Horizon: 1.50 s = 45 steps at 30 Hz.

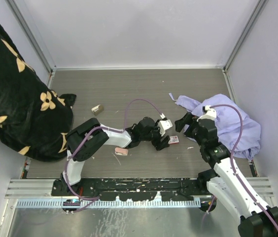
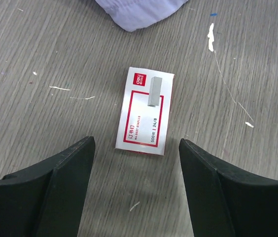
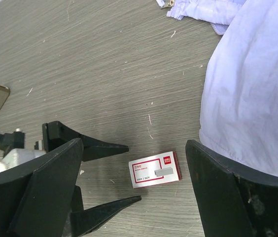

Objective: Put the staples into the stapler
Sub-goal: Move the staple box to the center of the board.

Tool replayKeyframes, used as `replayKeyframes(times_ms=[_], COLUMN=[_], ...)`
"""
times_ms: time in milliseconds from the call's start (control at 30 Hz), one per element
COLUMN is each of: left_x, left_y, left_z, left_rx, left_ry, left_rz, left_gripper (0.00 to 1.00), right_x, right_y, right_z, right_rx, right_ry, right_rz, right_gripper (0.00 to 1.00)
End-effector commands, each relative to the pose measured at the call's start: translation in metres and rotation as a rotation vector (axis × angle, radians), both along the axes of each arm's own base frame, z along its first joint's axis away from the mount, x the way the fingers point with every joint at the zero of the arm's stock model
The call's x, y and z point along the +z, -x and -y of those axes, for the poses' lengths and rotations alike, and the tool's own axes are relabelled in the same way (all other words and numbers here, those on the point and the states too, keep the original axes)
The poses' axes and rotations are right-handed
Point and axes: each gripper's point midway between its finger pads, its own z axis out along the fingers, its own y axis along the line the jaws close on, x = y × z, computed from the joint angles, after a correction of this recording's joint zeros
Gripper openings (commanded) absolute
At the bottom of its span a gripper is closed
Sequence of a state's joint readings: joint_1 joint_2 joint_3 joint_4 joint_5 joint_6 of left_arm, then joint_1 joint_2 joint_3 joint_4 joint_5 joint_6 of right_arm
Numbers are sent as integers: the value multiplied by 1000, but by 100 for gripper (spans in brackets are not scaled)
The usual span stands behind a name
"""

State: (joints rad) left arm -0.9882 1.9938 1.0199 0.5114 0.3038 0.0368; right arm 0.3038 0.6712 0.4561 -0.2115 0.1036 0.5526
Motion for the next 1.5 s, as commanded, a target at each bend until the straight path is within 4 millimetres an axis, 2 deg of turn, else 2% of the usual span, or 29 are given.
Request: replayKeyframes(times_ms=[0, 300, 600, 800, 933, 1100, 1200, 1367, 1467], left_x=[7, -11, -25, -23, -11, 10, 17, 9, 5], left_y=[-3, -4, 6, 13, 12, 16, 21, 34, 45], left_z=[14, 15, 14, 14, 7, -12, -32, -79, -100], left_rx=[-50, -84, -115, -110, -59, 4, 42, 113, 149], left_ry=[14, -56, -99, -99, -60, -14, -20, -109, -137], left_rz=[34, 26, 24, 35, 49, 62, 68, 55, 33], left_gripper=[71, 56, 49, 40, 37, 36, 36, 36, 36], right_x=[15, 14, 12, 12, 11, 2, -6, -19, -22], right_y=[-4, -2, -3, -3, -3, -1, 0, 0, -1], right_z=[-1, 1, 3, 2, -2, -17, -26, -33, -38], right_rx=[2, 5, -3, -2, 10, 72, 114, 148, 166], right_ry=[-13, 2, 12, 10, -13, -50, -71, -84, -96], right_rz=[63, 64, 59, 55, 45, 6, -32, -71, -82], right_gripper=[91, 91, 91, 91, 91, 90, 90, 90, 89])
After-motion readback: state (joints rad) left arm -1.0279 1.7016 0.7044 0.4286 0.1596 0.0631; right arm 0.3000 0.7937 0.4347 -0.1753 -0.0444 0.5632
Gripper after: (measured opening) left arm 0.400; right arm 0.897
